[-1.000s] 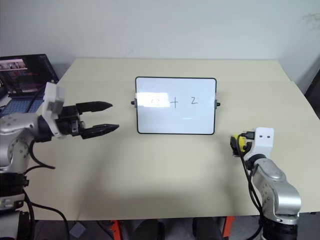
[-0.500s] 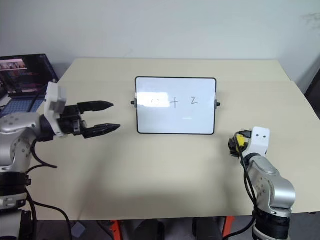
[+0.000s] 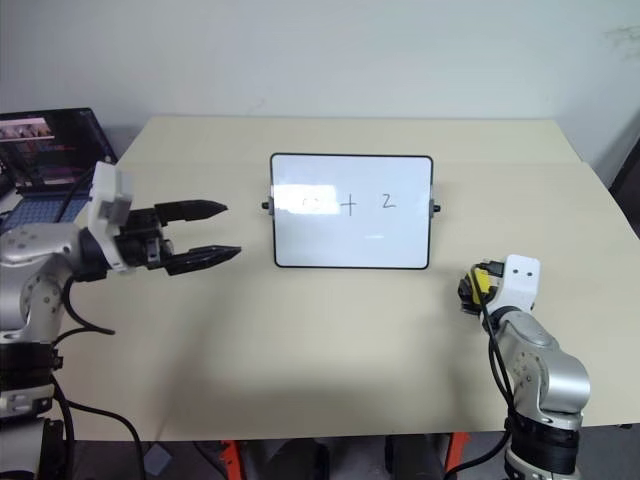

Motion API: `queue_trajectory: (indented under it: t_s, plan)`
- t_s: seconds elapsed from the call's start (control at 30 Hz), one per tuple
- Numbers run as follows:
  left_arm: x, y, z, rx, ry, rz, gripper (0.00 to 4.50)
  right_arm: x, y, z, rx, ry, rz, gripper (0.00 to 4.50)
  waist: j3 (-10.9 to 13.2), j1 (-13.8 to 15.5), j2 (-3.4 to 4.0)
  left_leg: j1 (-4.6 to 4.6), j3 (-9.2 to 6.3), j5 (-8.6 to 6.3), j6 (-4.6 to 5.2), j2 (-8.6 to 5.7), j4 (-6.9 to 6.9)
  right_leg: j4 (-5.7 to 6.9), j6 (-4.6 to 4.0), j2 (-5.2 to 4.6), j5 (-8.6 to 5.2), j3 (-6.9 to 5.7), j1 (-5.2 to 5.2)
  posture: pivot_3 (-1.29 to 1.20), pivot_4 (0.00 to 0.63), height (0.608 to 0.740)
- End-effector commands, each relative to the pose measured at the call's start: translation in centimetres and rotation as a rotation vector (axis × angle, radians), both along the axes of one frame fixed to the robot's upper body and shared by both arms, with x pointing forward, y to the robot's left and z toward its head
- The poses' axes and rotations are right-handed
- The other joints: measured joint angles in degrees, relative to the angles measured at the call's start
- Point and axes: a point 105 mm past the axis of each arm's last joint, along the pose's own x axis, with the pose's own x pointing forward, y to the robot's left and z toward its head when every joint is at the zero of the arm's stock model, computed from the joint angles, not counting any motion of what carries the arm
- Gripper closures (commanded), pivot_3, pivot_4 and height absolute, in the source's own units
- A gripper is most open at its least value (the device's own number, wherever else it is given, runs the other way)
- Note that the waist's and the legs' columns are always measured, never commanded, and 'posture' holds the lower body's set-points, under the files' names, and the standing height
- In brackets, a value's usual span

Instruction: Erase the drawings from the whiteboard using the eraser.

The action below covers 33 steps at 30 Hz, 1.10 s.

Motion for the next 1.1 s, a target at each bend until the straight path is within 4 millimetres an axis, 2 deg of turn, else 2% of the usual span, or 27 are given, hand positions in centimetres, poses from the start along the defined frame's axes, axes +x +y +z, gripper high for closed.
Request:
queue_trajectory:
  t_s: [0.03,0.73,0.83,1.03,1.1]
  plan:
    - [-0.22,-0.22,1.27,0.012,-0.050,-0.013,0.00,0.20,-0.40,0.97,-0.018,-0.044,-0.008,0.04,0.00,0.00,0.00,0.00,0.00,0.00,0.00,0.00,0.00,0.00,0.00,0.00,0.00,0.00,0.00,0.00,0.150,0.740]
    - [-0.21,-0.33,1.42,0.018,-0.056,-0.015,0.00,0.49,-0.83,0.95,-0.034,-0.053,-0.017,0.04,0.00,0.00,0.00,0.00,0.00,0.00,0.00,0.00,0.00,0.00,0.00,0.00,0.00,0.00,0.00,0.00,0.150,0.740]
    - [-0.17,-0.32,1.48,0.018,-0.057,-0.015,0.00,0.53,-0.79,1.05,-0.034,-0.058,-0.018,0.59,0.00,0.00,0.00,0.00,0.01,0.00,0.00,0.00,0.00,0.00,0.00,0.00,0.00,0.00,0.00,0.00,0.150,0.740]
    - [-0.15,-0.33,1.53,0.019,-0.058,-0.017,0.00,0.59,-0.74,1.21,-0.035,-0.065,-0.018,2.74,0.00,0.00,0.00,0.00,0.00,0.00,0.00,0.00,0.00,0.00,0.00,0.00,0.00,0.00,0.00,0.00,0.150,0.740]
    - [-0.13,-0.31,1.55,0.020,-0.058,-0.016,0.00,0.63,-0.70,1.25,-0.035,-0.067,-0.018,3.22,0.00,0.00,0.00,0.00,0.01,0.00,0.00,0.00,0.00,0.00,0.00,0.00,0.00,0.00,0.00,0.00,0.150,0.740]
